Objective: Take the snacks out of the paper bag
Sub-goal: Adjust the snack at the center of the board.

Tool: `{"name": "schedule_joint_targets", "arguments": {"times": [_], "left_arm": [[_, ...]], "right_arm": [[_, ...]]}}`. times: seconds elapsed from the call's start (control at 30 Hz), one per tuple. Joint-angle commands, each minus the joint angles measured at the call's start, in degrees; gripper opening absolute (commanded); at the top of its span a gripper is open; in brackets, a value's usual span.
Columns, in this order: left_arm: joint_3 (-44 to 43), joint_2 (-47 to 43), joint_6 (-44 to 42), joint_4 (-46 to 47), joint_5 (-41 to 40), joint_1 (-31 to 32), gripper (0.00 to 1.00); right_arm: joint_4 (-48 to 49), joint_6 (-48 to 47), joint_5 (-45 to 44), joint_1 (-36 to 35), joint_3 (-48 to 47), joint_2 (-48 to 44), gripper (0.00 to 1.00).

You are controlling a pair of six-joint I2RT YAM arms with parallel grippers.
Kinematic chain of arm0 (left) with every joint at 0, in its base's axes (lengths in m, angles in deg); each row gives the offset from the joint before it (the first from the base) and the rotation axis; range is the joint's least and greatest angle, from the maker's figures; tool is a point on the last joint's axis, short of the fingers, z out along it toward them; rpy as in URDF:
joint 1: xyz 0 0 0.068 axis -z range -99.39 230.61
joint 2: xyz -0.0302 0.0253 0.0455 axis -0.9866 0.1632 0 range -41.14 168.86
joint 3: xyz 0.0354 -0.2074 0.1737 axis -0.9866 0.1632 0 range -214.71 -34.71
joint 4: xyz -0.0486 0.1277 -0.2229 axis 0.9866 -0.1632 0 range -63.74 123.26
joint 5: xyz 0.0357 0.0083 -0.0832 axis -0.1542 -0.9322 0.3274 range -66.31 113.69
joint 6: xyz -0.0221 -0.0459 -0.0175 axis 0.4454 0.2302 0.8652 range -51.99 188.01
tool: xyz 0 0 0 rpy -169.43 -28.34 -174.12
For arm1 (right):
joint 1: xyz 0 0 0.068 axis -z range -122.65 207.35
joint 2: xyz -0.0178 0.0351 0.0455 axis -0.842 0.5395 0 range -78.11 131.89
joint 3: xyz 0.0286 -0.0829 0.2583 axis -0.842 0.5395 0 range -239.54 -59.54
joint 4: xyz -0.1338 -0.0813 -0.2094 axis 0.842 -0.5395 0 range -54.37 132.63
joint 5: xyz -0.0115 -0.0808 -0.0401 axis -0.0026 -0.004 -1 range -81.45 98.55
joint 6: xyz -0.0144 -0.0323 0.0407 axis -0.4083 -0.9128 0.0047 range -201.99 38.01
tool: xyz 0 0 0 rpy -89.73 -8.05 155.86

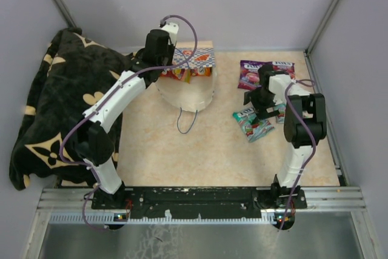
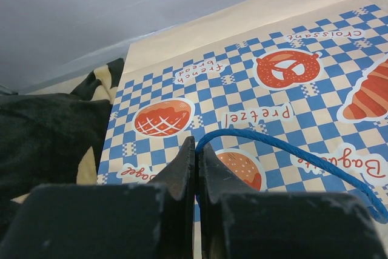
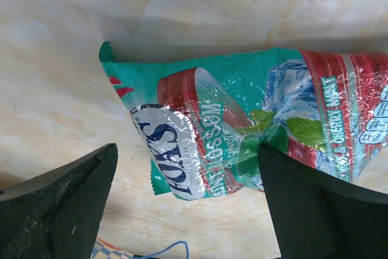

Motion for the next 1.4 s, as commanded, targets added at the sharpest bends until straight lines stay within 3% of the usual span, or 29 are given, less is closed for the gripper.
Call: {"name": "schedule_joint_targets", "arguments": {"times": [0.0, 0.27, 0.47, 0.7, 0.93, 1.13, 1.37], "left_arm": [[-0.2, -1.0, -0.2, 0.9, 0.5, -0.5, 0.00], [0.0, -1.4, -0.3, 0.6, 0.6, -0.7, 0.00], [0.7, -2.5, -0.1, 1.2, 0.6, -0.8, 0.00], [1.0, -3.0, 1.2, 1.6, 2.7, -0.8, 0.00], [1.0, -3.4, 1.3, 1.1, 2.4, -0.8, 0.00], [1.7, -3.5, 0.7, 1.0, 1.6, -0.9, 0.00], [1.7, -3.2, 0.4, 1.2, 1.5, -1.3, 0.00]], "right_arm": [[0.5, 2.3, -3.1, 1.2, 1.3, -0.4, 0.99], [4.1, 7.8, -7.1, 6.9, 3.1, -10.8, 0.99], [-7.2, 2.6, -10.5, 6.5, -2.0, -17.7, 0.99], [-7.2, -1.1, -6.8, 3.2, 7.5, -21.9, 0.99], [-4.3, -1.0, -5.4, -1.9, 9.5, -15.8, 0.99], [-0.4, -3.9, -3.8, -1.9, 8.3, -5.6, 0.99], [4.5, -1.0, -0.8, -1.3, 11.4, -2.2, 0.99]]}}
